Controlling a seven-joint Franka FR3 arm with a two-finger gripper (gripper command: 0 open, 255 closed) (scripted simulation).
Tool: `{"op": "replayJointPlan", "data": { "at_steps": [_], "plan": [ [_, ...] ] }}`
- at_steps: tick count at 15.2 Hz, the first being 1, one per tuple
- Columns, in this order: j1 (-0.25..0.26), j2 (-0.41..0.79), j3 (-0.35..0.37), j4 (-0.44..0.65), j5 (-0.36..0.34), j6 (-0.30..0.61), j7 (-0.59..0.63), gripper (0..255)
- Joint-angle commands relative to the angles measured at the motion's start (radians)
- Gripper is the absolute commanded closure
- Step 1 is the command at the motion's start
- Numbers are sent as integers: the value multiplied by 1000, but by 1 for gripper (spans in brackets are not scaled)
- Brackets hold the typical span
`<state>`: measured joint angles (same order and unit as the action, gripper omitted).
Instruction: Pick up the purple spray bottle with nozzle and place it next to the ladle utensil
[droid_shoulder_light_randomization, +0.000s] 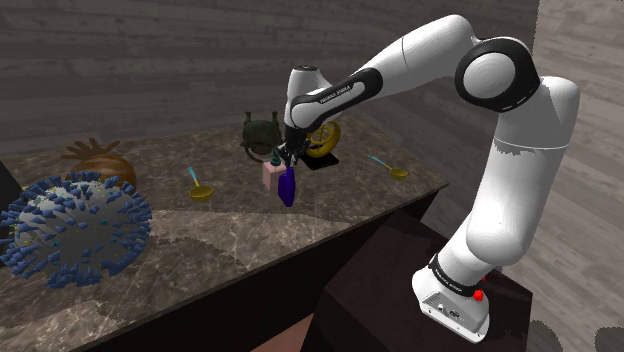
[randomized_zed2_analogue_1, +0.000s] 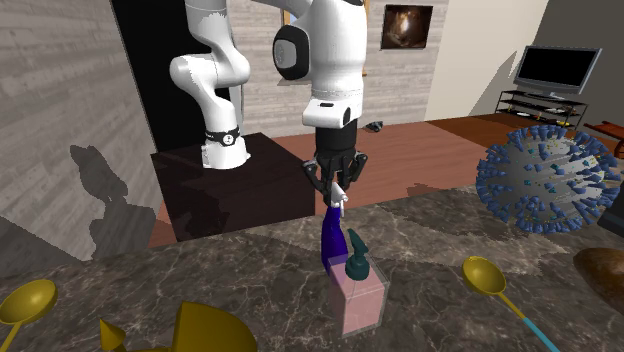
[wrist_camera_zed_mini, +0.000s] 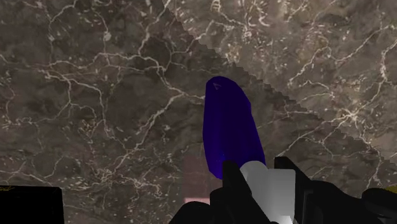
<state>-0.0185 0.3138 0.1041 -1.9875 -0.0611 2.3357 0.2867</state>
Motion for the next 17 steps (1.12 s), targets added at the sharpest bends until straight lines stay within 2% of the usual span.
{"op": "replayJointPlan", "data": {
  "at_steps": [1,7,17],
  "plan": [
    [0,0,0,0,0,0,0,255],
    [0,0,0,0,0,0,0,255],
    [-3,-72,5,44,13,-116,-10,255]
  ]
}}
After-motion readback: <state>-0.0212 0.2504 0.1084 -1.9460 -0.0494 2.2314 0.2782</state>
